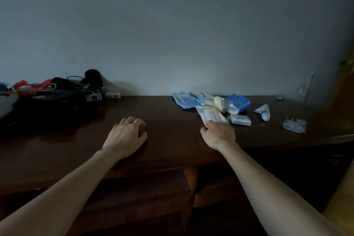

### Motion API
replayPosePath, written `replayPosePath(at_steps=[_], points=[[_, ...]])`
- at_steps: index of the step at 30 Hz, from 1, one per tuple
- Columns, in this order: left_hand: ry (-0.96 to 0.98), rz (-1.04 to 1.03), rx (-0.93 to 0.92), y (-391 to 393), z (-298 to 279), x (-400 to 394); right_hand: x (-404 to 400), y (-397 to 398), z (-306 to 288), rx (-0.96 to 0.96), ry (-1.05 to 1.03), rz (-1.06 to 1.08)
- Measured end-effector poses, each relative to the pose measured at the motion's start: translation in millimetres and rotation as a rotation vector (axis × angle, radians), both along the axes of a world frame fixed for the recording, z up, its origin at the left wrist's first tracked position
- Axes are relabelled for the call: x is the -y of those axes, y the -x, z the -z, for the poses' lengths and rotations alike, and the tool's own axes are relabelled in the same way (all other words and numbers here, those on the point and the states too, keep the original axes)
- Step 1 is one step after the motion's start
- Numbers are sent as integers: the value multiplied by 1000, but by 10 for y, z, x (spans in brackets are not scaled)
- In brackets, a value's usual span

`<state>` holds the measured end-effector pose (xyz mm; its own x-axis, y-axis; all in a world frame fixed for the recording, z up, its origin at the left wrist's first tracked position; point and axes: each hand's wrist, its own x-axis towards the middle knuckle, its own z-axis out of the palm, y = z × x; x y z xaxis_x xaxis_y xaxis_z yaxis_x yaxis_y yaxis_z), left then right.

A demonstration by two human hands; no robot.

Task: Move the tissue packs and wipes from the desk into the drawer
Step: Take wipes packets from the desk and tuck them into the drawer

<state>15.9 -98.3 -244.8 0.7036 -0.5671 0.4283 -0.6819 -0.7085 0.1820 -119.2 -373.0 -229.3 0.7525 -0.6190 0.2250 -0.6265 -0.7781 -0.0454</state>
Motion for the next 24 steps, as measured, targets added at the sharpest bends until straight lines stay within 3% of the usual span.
replayPosePath(at_steps=[4,7,9,12,18,21,24], points=[[19,107,59,-17,-30,192,-321,-53,-39,56,111,-242],[2,226,100,-15,-44,262,-558,34,-40,191,-73,-511],[-45,293,111,-17,-50,307,-563,77,-60,334,-152,-582],[-228,233,-17,-52,-61,397,-213,41,-65,501,-118,-428],[-315,122,-156,-113,-49,659,787,5,-12,213,-239,273],[-256,109,-148,-110,-12,683,924,-91,20,157,-246,348],[-232,95,-141,-45,-37,646,815,-113,30,167,-121,239]])
